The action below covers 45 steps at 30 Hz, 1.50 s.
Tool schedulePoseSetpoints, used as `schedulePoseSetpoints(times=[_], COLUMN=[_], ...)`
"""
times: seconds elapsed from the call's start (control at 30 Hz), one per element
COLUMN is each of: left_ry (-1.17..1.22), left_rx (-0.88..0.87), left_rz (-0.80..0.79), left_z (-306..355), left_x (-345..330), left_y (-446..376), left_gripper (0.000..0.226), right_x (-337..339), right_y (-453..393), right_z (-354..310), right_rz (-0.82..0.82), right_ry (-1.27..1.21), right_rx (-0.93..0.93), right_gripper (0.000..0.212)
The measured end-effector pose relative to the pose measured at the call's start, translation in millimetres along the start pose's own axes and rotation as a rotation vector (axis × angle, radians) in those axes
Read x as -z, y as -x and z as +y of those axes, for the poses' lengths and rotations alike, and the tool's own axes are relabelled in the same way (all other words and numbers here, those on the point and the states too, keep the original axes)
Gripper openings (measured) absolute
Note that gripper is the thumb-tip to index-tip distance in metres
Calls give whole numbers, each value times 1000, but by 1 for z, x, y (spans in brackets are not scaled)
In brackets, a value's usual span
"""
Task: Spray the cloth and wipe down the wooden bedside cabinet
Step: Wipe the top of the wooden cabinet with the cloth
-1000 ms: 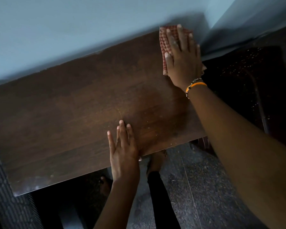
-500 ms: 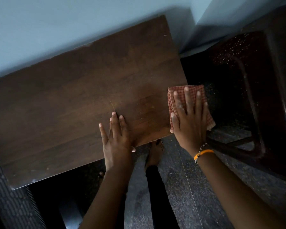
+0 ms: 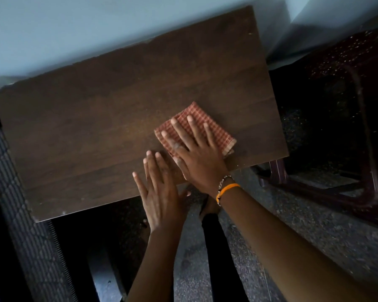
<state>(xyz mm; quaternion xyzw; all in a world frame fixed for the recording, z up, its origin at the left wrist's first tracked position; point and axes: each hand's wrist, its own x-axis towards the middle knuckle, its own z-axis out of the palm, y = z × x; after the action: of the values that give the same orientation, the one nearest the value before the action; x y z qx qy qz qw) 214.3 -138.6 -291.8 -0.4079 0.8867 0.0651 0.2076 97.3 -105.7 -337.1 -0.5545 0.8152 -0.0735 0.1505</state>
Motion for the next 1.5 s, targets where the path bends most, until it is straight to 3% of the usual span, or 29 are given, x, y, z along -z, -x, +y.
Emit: schedulePoseSetpoints(times=[0.13, 0.2, 0.37, 0.43, 0.57, 0.7, 0.9, 1.1, 1.2, 1.5], left_ry=[-9, -15, 11, 5, -22, -18, 20, 38, 35, 64], left_rx=[-5, -25, -34, -24, -14, -34, -36, -6, -24, -153], left_rz=[-11, -27, -35, -34, 12, 58, 67, 25, 19, -77], left_z=[-17, -23, -31, -32, -35, -36, -25, -13, -10, 6], left_x=[2, 4, 7, 5, 4, 4, 3, 6, 10, 26], left_y=[2, -2, -11, -12, -14, -16, -29, -26, -27, -42], left_gripper=[117, 118, 113, 114, 112, 110, 115, 112, 115, 131], right_x=[3, 9, 4, -4, -9, 1, 10, 20, 24, 49], right_y=[29, 39, 51, 41, 17, -40, -152, -200, -201, -164], right_z=[27, 50, 34, 0, -26, -22, -35, -32, -19, 88], right_rz=[-48, -40, 129, 160, 66, 78, 46, -4, 34, 146], right_ry=[83, 100, 11, -44, 2, -8, 25, 81, 70, 55], right_rx=[113, 34, -724, -815, -498, -288, -95, 177, 161, -223], right_gripper=[57, 57, 59, 57, 58, 60, 65, 60, 58, 59])
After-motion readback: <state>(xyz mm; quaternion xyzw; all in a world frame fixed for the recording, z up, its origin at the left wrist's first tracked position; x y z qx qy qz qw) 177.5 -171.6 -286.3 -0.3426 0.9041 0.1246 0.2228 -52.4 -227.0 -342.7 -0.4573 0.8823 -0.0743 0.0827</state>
